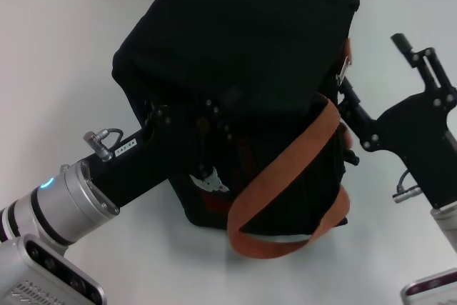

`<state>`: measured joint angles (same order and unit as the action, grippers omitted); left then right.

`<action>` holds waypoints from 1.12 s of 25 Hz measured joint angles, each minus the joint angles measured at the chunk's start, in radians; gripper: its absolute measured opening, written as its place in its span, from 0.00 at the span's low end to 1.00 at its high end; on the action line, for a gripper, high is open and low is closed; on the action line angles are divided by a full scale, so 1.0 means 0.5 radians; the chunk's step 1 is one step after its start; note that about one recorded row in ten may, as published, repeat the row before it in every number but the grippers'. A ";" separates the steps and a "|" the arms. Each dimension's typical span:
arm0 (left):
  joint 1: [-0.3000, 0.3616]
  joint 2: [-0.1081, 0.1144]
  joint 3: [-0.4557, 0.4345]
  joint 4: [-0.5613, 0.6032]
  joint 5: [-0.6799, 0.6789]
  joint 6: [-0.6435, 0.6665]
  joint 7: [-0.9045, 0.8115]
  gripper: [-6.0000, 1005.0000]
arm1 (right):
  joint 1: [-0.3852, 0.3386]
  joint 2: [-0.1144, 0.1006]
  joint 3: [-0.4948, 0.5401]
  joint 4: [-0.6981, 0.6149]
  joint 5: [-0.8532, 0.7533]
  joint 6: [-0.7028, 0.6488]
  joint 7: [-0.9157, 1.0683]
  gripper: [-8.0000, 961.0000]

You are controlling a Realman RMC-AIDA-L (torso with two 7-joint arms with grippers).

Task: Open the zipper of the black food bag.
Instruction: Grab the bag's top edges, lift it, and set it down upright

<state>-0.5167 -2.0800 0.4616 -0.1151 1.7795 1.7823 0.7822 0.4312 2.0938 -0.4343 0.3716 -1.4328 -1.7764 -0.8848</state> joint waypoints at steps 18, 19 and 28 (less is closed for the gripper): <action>-0.005 0.000 0.000 -0.003 -0.003 -0.003 0.000 0.10 | -0.006 0.000 0.211 0.032 -0.332 0.030 -0.748 0.81; -0.005 0.000 0.000 -0.003 -0.002 -0.003 0.000 0.10 | -0.009 0.000 0.214 0.032 -0.340 0.049 -0.790 0.81; -0.005 0.000 0.000 -0.003 0.000 -0.005 0.000 0.09 | -0.073 0.000 0.189 0.038 -0.351 0.178 -0.857 0.81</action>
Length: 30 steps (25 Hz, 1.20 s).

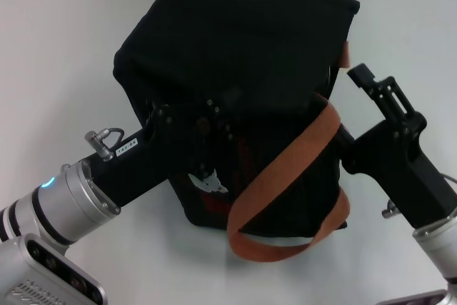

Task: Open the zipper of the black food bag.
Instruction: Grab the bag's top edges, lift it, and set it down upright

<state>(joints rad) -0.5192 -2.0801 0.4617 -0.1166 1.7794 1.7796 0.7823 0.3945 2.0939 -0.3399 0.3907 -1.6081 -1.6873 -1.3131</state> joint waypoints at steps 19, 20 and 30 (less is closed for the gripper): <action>0.000 0.000 0.000 0.000 -0.010 0.005 0.000 0.09 | -0.143 -0.003 0.097 -0.016 -0.067 -0.260 0.976 0.80; 0.000 0.000 0.000 0.000 -0.011 0.006 0.000 0.09 | -0.150 -0.003 0.100 -0.027 -0.070 -0.303 1.014 0.80; -0.009 0.000 -0.002 0.000 -0.012 0.003 0.000 0.09 | -0.057 -0.001 0.104 -0.025 -0.074 -0.334 1.081 0.80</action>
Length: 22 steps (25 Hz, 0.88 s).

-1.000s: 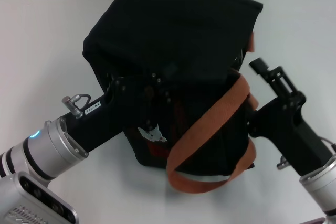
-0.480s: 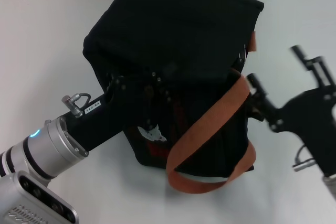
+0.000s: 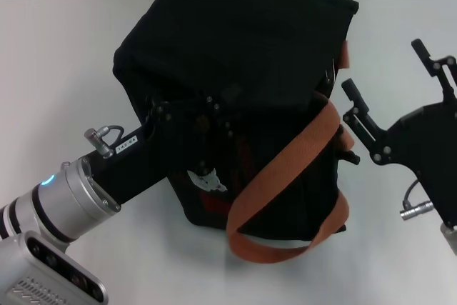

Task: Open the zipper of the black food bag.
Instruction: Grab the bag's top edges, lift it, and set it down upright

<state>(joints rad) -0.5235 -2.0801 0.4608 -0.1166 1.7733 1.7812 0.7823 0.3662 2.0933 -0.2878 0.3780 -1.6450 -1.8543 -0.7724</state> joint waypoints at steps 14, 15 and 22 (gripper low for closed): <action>-0.019 0.000 -0.001 0.000 -0.003 -0.004 0.000 0.09 | -0.063 0.001 0.027 -0.009 0.007 0.190 0.006 0.80; -0.019 0.000 -0.001 0.000 -0.003 -0.004 0.000 0.09 | -0.063 0.001 0.027 -0.009 0.007 0.190 0.006 0.80; -0.021 0.000 -0.001 0.000 -0.003 -0.004 0.000 0.09 | -0.162 0.000 0.021 -0.044 0.004 -0.008 0.003 0.80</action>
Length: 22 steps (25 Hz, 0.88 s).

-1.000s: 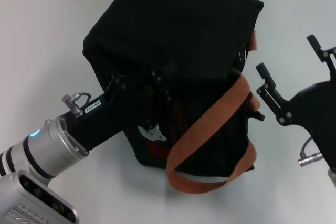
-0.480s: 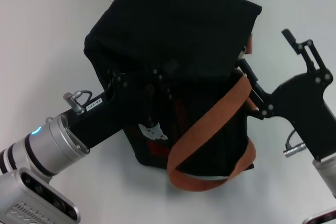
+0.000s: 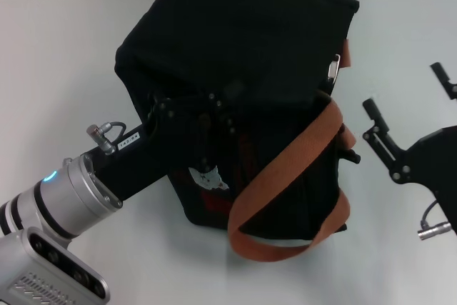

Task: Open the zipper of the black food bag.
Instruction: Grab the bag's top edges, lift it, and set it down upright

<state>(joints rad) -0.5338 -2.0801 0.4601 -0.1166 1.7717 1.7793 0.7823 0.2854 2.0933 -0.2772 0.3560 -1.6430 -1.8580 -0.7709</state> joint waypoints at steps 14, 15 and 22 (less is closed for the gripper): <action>-0.003 0.000 0.000 -0.003 0.003 -0.008 0.000 0.10 | 0.293 0.001 0.116 0.011 -0.008 0.182 -0.018 0.80; -0.003 0.000 -0.001 -0.003 0.002 -0.008 0.000 0.11 | 0.294 0.001 0.112 0.012 -0.019 0.239 -0.020 0.80; -0.006 0.000 -0.020 -0.003 0.004 -0.009 0.000 0.11 | 0.056 0.001 0.110 0.018 -0.113 0.300 -0.021 0.80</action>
<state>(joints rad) -0.5369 -2.0800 0.4501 -0.1181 1.7734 1.7748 0.7823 0.3135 2.0937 -0.2224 0.3649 -1.6995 -1.7079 -0.7814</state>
